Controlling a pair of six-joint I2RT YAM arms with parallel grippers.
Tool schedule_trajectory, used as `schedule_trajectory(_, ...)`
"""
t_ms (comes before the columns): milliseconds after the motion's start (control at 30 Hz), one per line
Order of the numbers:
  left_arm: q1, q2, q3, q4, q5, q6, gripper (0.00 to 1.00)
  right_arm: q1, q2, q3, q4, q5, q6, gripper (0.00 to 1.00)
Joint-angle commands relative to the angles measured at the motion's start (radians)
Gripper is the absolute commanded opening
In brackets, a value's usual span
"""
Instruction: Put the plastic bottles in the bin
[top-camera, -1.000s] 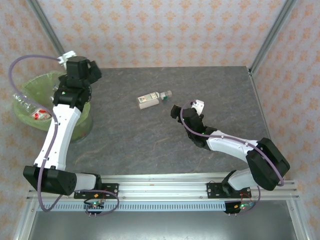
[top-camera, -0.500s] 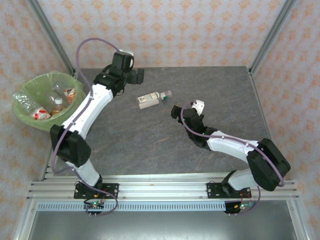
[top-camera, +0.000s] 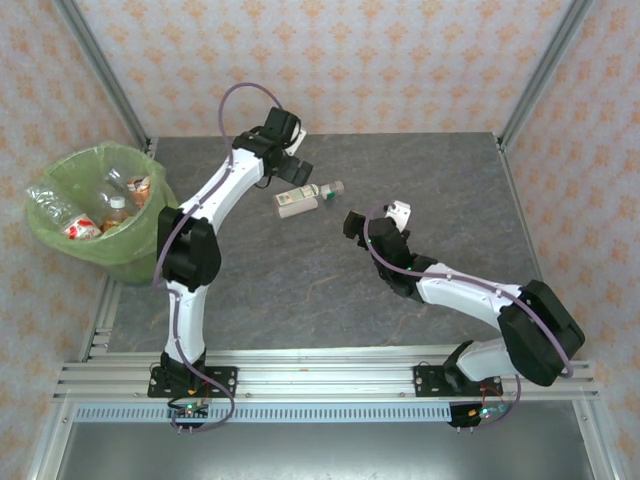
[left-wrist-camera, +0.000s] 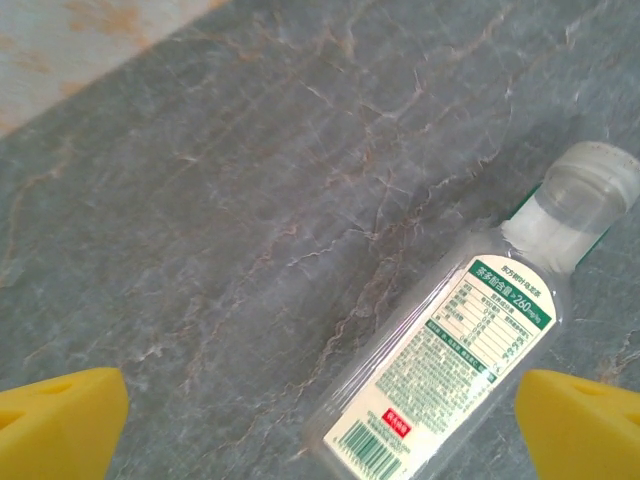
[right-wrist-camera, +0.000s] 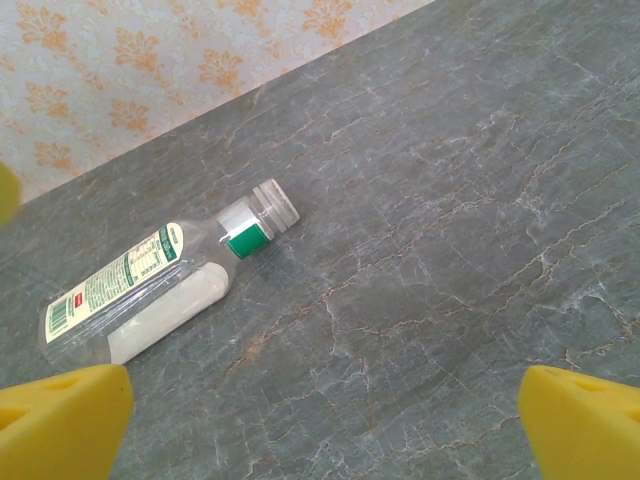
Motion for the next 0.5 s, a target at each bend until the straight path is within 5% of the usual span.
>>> schedule_trajectory(0, 0.004, 0.067, 0.119, -0.145, 0.068, 0.054, 1.00, -0.005, -0.030, -0.013, -0.023, 0.027, 0.004, 0.99)
schedule_trajectory(167, 0.011, 0.152, 0.187, -0.185, 0.084, 0.104, 1.00, -0.005, -0.042, -0.017, -0.031, 0.032, 0.006, 0.99)
schedule_trajectory(367, 0.026, 0.184, 0.204, -0.254, 0.307, 0.174, 1.00, -0.004, -0.054, -0.020, -0.041, 0.039, 0.008, 0.99)
schedule_trajectory(467, 0.026, 0.207, 0.203, -0.264, 0.332, 0.191, 1.00, -0.004, -0.055, -0.021, -0.041, 0.040, 0.009, 0.99)
